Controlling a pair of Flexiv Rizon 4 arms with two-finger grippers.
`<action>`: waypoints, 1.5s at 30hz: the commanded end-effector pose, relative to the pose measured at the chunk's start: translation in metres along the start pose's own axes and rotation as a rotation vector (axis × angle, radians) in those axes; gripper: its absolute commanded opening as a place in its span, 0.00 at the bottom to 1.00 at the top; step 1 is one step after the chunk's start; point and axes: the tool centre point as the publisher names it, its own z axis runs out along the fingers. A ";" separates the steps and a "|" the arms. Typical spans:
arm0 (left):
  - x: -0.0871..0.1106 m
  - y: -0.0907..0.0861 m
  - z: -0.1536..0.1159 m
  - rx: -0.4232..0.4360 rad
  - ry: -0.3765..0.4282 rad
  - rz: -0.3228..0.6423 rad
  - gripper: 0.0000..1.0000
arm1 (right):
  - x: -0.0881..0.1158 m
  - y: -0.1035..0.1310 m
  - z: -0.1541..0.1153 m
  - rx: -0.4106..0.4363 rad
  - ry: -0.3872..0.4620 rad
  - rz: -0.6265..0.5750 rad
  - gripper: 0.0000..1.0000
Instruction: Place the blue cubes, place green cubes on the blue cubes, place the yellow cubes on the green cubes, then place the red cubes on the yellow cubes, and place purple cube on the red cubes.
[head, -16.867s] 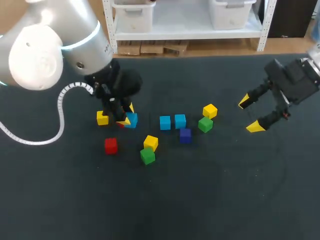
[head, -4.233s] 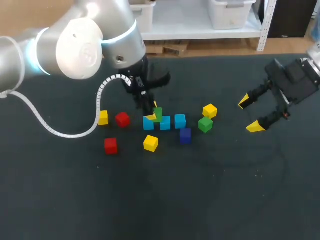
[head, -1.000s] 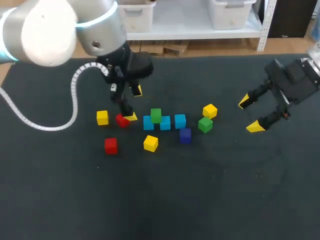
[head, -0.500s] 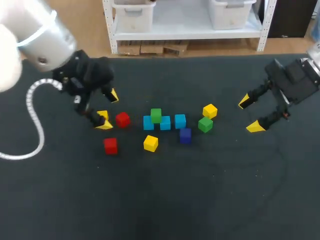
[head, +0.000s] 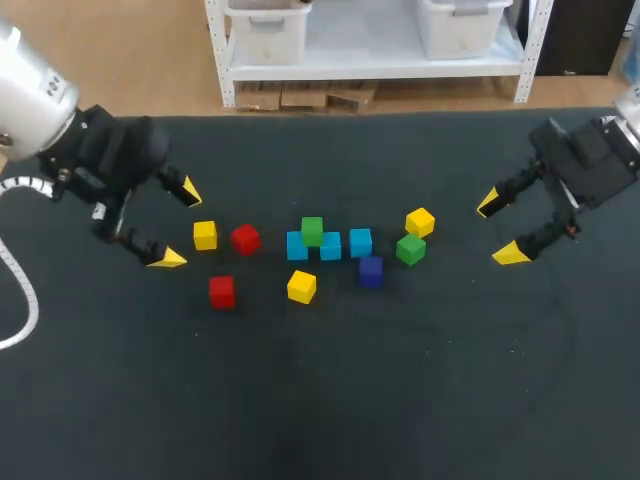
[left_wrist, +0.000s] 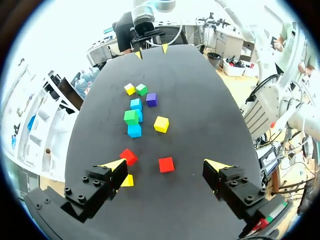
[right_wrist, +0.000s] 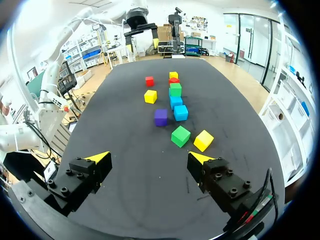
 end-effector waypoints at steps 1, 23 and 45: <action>0.001 -0.005 -0.003 -0.023 -0.006 0.002 1.00 | 0.000 0.000 0.000 -0.001 -0.002 -0.001 1.00; 0.001 -0.005 -0.003 -0.023 -0.006 0.002 1.00 | -0.042 -0.029 0.035 -0.156 0.237 -0.541 1.00; 0.001 -0.005 -0.003 -0.023 -0.006 0.002 1.00 | -0.020 -0.076 0.094 -0.240 0.235 -0.706 1.00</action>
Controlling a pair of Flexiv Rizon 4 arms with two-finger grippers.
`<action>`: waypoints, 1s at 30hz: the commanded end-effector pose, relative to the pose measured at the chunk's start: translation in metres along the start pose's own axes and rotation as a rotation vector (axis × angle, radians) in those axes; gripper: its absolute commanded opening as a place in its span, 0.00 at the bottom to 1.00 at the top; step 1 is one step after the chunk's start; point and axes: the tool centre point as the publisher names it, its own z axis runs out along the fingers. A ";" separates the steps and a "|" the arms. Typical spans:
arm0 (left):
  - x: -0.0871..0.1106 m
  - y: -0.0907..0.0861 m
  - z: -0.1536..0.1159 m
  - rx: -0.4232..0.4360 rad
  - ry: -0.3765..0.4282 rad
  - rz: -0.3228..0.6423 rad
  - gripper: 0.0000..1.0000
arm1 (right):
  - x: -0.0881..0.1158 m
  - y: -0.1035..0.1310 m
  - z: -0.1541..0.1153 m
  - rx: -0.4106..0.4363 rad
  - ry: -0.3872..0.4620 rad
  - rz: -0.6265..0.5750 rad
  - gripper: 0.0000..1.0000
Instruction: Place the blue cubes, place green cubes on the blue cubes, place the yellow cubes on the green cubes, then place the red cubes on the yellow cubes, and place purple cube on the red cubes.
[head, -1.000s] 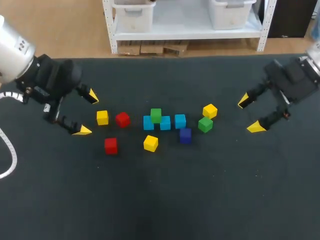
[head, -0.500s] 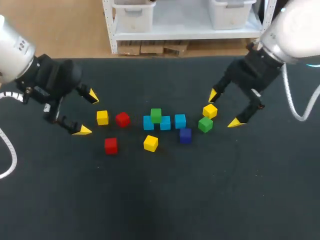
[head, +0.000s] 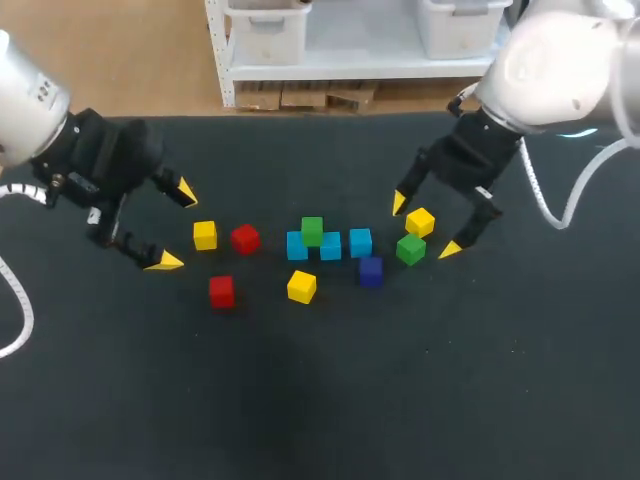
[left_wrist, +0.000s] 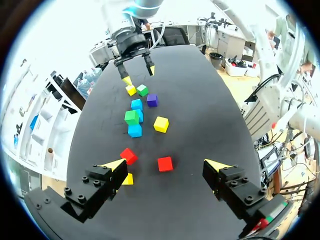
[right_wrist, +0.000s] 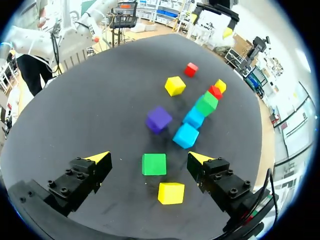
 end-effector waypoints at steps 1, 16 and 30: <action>0.002 0.000 0.000 -0.001 -0.005 0.004 1.00 | 0.011 -0.010 0.009 -0.033 -0.025 0.011 1.00; 0.002 0.000 0.000 -0.001 -0.005 0.004 1.00 | 0.021 -0.005 0.021 -0.048 -0.045 0.037 0.47; 0.002 0.000 0.000 -0.001 -0.005 0.004 1.00 | 0.024 0.000 0.031 -0.068 -0.067 0.041 0.13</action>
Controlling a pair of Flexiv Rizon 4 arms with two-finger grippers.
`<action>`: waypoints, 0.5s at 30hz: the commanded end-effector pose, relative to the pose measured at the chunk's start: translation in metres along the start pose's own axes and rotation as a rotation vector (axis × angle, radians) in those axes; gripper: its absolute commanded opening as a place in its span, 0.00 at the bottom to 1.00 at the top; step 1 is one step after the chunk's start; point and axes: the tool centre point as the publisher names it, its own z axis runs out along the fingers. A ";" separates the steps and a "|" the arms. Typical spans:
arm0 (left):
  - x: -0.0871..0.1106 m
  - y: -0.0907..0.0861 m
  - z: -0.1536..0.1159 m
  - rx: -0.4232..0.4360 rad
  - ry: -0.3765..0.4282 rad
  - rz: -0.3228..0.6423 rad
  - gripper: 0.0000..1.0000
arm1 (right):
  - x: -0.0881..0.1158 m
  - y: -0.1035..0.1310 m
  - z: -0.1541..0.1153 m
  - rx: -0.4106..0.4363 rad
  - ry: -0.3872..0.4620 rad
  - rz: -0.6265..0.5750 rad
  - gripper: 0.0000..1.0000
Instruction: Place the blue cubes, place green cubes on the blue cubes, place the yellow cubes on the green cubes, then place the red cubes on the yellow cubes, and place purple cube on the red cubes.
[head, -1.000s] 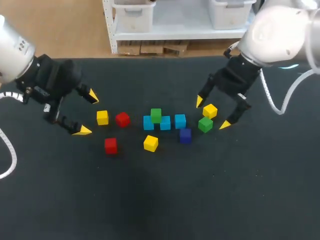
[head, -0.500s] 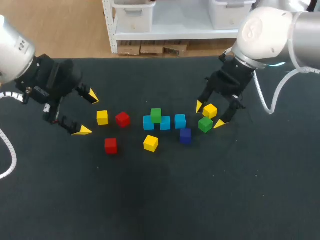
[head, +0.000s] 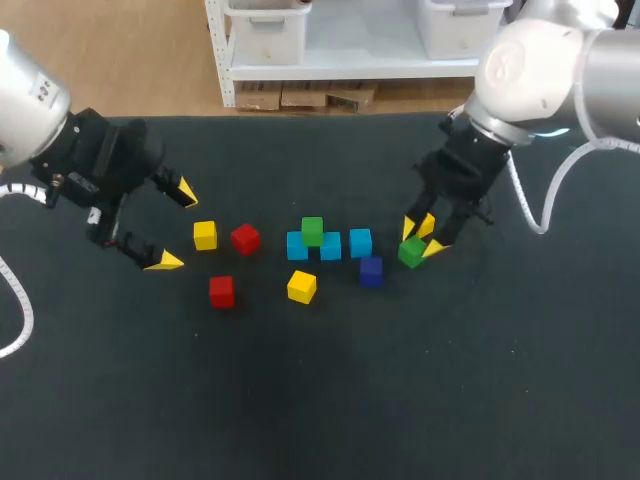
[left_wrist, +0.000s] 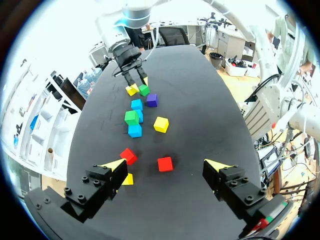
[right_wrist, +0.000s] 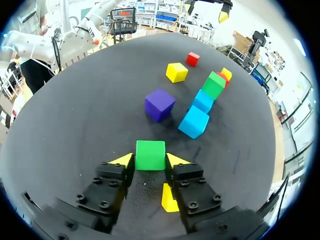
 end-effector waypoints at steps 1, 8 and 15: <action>0.002 0.000 0.000 -0.002 -0.005 0.004 1.00 | 0.002 -0.002 0.001 0.000 -0.004 0.004 0.00; 0.002 0.000 0.000 -0.002 -0.005 0.004 1.00 | -0.003 0.003 -0.006 0.028 -0.016 0.097 0.00; 0.002 0.000 0.000 -0.002 -0.005 0.004 1.00 | -0.022 0.004 -0.016 0.111 -0.044 0.337 0.00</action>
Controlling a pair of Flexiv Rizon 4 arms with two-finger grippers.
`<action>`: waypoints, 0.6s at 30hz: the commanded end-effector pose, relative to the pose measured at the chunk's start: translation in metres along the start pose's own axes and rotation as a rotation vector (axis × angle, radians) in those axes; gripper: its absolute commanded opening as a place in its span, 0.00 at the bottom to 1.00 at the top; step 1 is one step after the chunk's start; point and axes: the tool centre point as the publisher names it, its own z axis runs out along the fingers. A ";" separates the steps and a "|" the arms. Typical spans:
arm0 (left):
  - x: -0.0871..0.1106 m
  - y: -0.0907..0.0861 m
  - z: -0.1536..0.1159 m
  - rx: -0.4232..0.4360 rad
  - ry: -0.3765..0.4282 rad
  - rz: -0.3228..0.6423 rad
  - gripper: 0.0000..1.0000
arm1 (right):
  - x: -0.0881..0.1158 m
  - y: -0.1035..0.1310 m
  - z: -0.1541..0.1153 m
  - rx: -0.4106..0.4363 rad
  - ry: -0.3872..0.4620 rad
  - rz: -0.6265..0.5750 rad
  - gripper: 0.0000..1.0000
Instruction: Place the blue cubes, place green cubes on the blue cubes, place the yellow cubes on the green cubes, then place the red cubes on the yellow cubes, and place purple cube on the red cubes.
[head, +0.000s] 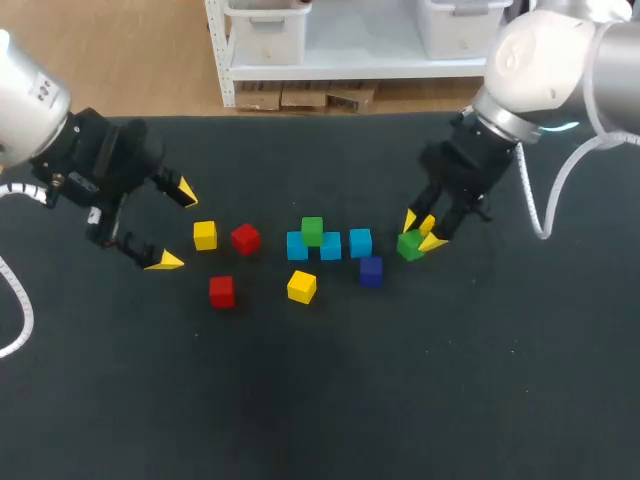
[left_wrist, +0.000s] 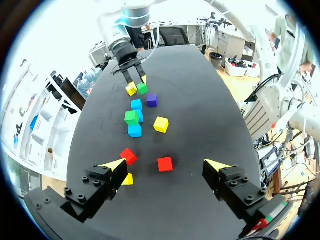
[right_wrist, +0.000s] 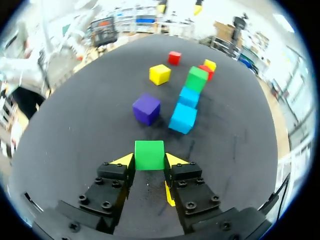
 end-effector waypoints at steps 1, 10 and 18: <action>0.002 0.000 0.000 -0.002 -0.006 0.004 1.00 | -0.013 0.010 -0.005 0.076 -0.012 0.120 0.00; 0.002 0.000 0.000 -0.002 -0.006 0.004 1.00 | -0.037 -0.005 -0.017 0.188 -0.032 0.238 0.00; 0.002 0.000 0.000 -0.002 -0.006 0.004 1.00 | -0.054 -0.021 -0.019 0.228 0.015 0.266 0.00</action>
